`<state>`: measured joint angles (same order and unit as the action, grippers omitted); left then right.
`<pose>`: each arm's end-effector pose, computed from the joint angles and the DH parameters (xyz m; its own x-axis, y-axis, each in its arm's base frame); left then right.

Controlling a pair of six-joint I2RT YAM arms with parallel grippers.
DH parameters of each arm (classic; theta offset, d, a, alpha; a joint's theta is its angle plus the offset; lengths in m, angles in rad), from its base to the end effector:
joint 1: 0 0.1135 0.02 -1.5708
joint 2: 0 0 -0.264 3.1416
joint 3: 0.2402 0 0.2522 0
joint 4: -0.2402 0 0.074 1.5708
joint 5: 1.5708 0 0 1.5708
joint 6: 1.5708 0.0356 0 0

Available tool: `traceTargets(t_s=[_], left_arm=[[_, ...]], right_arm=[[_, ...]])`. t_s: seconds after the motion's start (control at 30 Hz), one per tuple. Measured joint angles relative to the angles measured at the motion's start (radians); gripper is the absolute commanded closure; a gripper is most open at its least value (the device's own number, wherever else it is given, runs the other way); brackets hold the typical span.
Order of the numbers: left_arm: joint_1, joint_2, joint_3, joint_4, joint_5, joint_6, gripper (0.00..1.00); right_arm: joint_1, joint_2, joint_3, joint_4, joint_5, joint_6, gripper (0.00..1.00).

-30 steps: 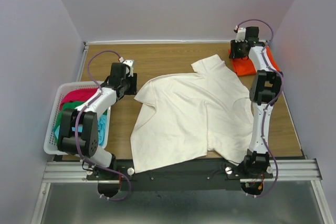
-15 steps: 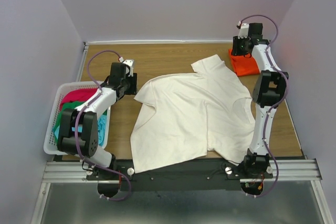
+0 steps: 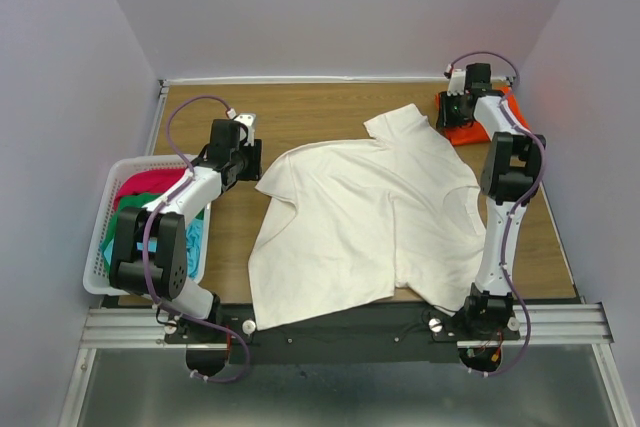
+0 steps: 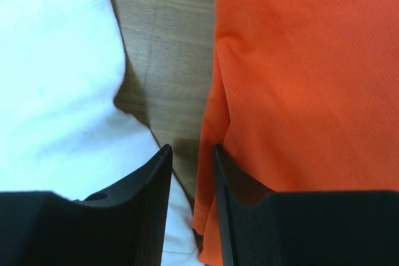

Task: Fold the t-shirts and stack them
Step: Flatten the tshirt out

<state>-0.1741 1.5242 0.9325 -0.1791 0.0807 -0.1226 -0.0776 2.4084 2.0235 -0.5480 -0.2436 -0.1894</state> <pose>0.3176 -0.0588 0.2141 -0.7091 0.0010 -0.7051 0.1440 0.9791 -0.1435 0.5294 -0.0326 0.1666 -0.7738 -0.1231 -0.6213 -0.2175 0.9729 0.0782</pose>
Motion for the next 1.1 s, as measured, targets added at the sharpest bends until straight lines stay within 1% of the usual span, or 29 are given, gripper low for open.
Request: traceTargets(t_s=[0.23, 0.33, 0.47, 0.53, 0.7, 0.73, 0.9, 1.03, 1.1], left_arm=[[0.0, 0.0, 0.0, 0.002, 0.003, 0.002, 0.44], [0.0, 0.009, 0.003, 0.005, 0.003, 0.0, 0.44], [0.0, 0.076, 0.038, -0.001, 0.002, -0.002, 0.45], [0.0, 0.122, 0.06, -0.011, -0.001, -0.002, 0.46], [0.0, 0.203, 0.115, -0.059, -0.009, -0.001, 0.55], [0.0, 0.214, 0.124, -0.067, -0.009, 0.0, 0.55], [-0.001, 0.217, 0.124, -0.095, -0.008, 0.0, 0.57], [-0.01, 0.217, 0.108, -0.104, 0.001, 0.0, 0.57], [-0.017, 0.217, 0.099, -0.109, 0.006, 0.0, 0.6]], right_arm=[[0.0, -0.002, -0.006, 0.003, -0.029, -0.011, 0.6], [0.0, -0.026, -0.023, 0.001, -0.098, -0.023, 0.6], [0.0, -0.099, -0.072, -0.003, -0.195, -0.034, 0.6], [0.0, -0.148, -0.099, -0.002, -0.246, -0.038, 0.6], [0.0, -0.221, -0.163, 0.008, -0.317, -0.044, 0.59], [0.0, -0.23, -0.18, 0.006, -0.327, -0.047, 0.59], [0.0, -0.239, -0.259, 0.004, -0.353, -0.058, 0.59], [0.0, -0.239, -0.28, -0.002, -0.359, -0.066, 0.59], [0.0, -0.239, -0.28, -0.001, -0.365, -0.067, 0.59]])
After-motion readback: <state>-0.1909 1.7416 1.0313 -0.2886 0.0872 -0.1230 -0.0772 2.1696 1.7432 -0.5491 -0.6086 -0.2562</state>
